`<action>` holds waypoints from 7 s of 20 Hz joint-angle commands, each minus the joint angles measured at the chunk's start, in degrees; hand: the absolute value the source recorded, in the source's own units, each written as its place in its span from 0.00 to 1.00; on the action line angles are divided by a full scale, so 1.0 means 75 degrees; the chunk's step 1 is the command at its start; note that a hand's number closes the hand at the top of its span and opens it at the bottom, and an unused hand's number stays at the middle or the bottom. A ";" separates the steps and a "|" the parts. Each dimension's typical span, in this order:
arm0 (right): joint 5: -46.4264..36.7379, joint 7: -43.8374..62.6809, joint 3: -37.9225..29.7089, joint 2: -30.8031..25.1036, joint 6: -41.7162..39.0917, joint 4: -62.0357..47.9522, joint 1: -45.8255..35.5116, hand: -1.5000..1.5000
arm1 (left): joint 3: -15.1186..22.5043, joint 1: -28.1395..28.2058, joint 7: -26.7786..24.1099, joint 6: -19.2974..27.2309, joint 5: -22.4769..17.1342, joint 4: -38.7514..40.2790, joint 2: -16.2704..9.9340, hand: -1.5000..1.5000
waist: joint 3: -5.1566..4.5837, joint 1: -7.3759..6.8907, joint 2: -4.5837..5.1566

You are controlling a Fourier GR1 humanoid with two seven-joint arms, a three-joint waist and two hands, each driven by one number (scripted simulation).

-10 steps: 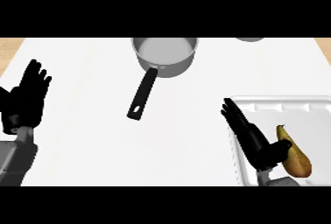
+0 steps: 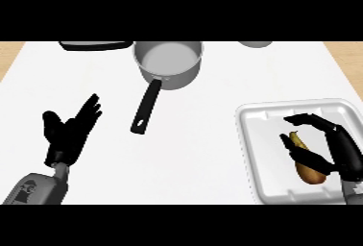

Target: Pick the pear from the tray and place it in the pot

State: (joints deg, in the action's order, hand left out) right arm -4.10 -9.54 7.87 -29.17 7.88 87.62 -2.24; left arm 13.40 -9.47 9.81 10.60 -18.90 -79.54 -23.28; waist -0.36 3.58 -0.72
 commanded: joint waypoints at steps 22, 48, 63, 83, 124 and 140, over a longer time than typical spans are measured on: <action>-0.0072 0.4135 -0.0955 -0.0896 -0.0335 0.4532 0.2122 0.00 | 0.0636 0.0628 -0.0360 -0.1146 0.0501 -0.0067 0.0442 0.50 | 0.0043 -0.0546 0.0102; -0.0051 0.0107 -0.2258 -0.0469 -0.3007 -0.0441 0.1424 0.00 | 0.0056 0.0677 -0.0125 -0.1460 0.1443 -0.0093 0.1291 0.50 | 0.0055 -0.0494 0.0094; -0.0097 -0.0854 -0.2336 0.0901 -0.3377 -0.2966 0.0244 0.00 | -0.0731 0.0481 -0.0421 -0.2194 0.1584 0.0530 0.1362 0.50 | 0.0050 -0.0495 0.0105; -0.0743 -0.3817 -0.2158 0.1138 -0.3871 -0.5693 -0.1328 1.00 | -0.0667 0.0370 -0.0078 -0.2239 0.1943 0.0147 0.1690 0.50 | 0.0066 -0.0668 0.0145; -0.3427 0.1222 -0.0313 0.2221 -0.2209 -0.4068 -0.6970 1.00 | -0.1200 0.0765 -0.0033 -0.2543 0.2172 -0.0145 0.1798 0.50 | 0.0045 -0.0561 0.0092; -0.6511 0.2453 0.1440 0.3613 -0.1050 -0.8147 -0.9459 1.00 | -0.1043 0.0452 -0.0191 -0.2658 0.2370 0.0294 0.1985 0.50 | 0.0038 -0.0820 0.0201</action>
State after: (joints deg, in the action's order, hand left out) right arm -48.06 6.12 15.66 -4.23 -0.99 32.52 -70.60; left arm 5.72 -5.90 8.09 -8.88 -1.07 -78.19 -8.29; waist -0.05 -2.47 0.64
